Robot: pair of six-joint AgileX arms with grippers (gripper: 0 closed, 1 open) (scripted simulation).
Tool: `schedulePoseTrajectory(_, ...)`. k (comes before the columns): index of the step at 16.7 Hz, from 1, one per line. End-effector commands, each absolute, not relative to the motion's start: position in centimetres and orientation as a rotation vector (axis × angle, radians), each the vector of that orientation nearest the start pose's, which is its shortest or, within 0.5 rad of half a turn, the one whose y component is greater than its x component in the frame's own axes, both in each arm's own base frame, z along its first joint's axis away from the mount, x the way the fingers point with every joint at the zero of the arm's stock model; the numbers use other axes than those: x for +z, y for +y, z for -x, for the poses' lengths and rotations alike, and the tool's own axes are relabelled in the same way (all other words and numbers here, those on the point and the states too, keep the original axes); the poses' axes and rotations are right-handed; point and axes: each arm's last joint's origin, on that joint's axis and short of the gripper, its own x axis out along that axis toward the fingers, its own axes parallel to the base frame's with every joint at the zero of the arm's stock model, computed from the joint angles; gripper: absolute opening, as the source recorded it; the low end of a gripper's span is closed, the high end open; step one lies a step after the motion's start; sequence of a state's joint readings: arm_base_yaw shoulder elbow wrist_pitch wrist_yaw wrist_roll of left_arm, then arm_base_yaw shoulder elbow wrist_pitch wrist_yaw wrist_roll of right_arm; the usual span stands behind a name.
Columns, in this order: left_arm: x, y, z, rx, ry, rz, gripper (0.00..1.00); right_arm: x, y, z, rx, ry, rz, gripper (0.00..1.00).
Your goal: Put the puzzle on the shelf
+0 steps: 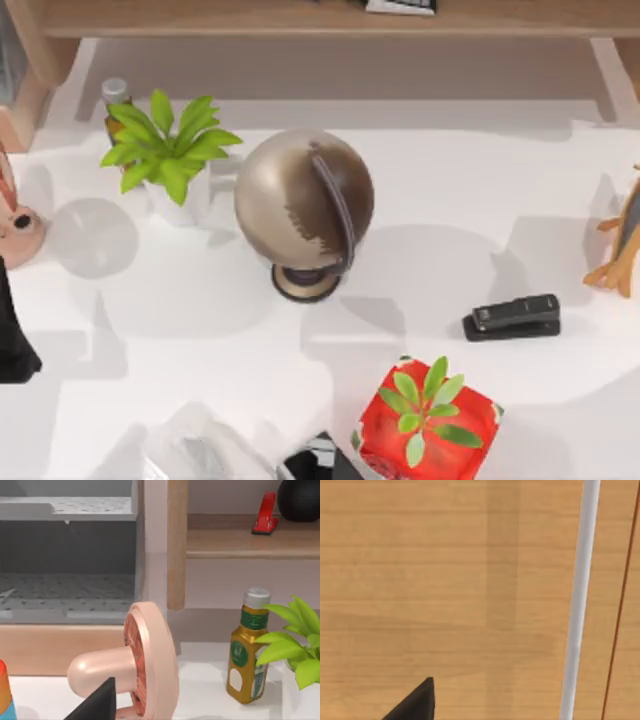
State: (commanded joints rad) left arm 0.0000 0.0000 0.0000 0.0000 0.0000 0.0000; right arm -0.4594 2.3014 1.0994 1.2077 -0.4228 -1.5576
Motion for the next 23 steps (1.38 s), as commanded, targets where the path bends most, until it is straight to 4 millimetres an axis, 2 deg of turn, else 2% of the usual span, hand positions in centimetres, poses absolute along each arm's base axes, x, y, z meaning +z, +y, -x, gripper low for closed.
schedulePoseTrajectory(4, 16.0, -0.1, -10.6, 0.0, 0.0, 0.0, 1.0, 8.9, -17.8, -40.4, -0.003, 0.008, 1.568, 1.0)
schedulePoseTrajectory(10, 16.0, -0.1, -10.6, 0.0, 0.0, 0.0, 1.0, 8.9, -18.1, -42.6, -0.008, 0.008, 1.571, 1.0)
schedulePoseTrajectory(14, 16.0, -0.1, -10.6, 0.0, 0.0, 0.0, 1.0, 8.9, -18.1, -42.8, -0.008, 0.008, 1.571, 1.0)
schedulePoseTrajectory(23, 16.0, -0.1, -10.6, 0.0, 0.0, 0.0, 1.0, 8.9, -18.1, -42.8, -0.008, 0.008, 1.571, 0.32)
